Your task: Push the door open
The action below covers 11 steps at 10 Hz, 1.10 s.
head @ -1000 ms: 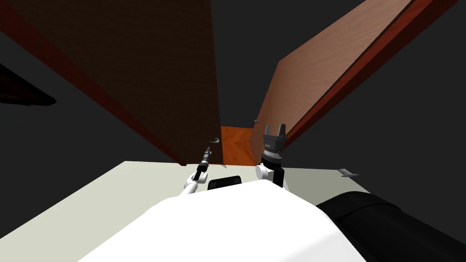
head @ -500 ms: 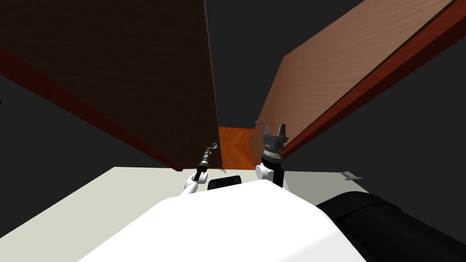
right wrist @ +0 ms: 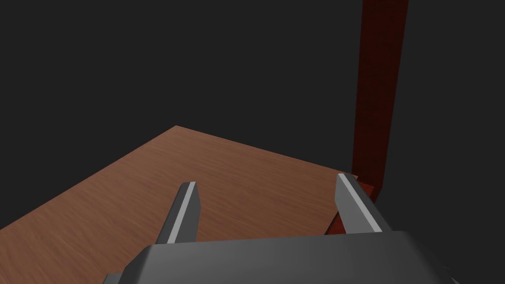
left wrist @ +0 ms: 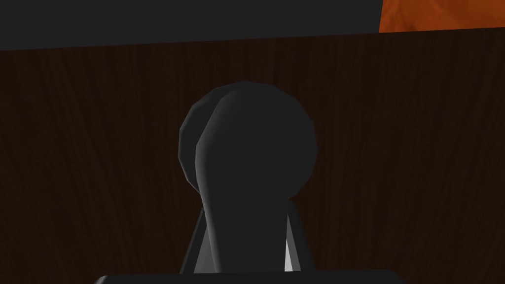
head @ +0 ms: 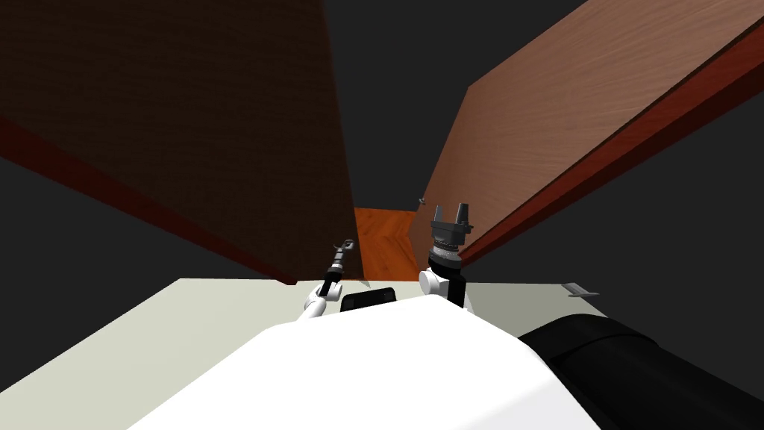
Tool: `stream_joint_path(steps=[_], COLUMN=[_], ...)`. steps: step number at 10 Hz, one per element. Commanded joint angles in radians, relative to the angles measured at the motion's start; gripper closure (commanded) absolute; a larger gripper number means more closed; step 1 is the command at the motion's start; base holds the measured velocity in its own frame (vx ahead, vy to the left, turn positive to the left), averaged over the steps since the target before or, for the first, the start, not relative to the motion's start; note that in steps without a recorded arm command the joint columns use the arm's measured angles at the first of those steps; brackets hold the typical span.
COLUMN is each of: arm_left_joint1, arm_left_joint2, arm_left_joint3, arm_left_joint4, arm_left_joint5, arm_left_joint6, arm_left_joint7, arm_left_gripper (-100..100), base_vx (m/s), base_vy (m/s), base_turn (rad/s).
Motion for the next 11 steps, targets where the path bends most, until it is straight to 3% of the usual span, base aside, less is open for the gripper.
stream_joint_path(steps=[1, 4, 5, 11], arm_left_joint1=[0.002, 0.002, 0.003, 0.004], arm_left_joint2=[0.0, 0.0, 0.009, 0.035], arm_left_joint3=[0.0, 0.0, 0.009, 0.046], arm_left_joint4=[0.001, 0.001, 0.003, 0.002], arm_left_joint5=[0.0, 0.0, 0.005, 0.027], arm_left_joint6=[0.0, 0.0, 0.003, 0.005], arm_left_joint7=[0.0, 0.0, -0.004, -0.018], arm_left_gripper=[100, 100, 100, 100], base_vx=[-0.021, -0.007, 0.087, 0.177], base_vy=[0.007, 0.002, -0.03, -0.065], base_turn=[-0.008, 0.0, 0.027, 0.036])
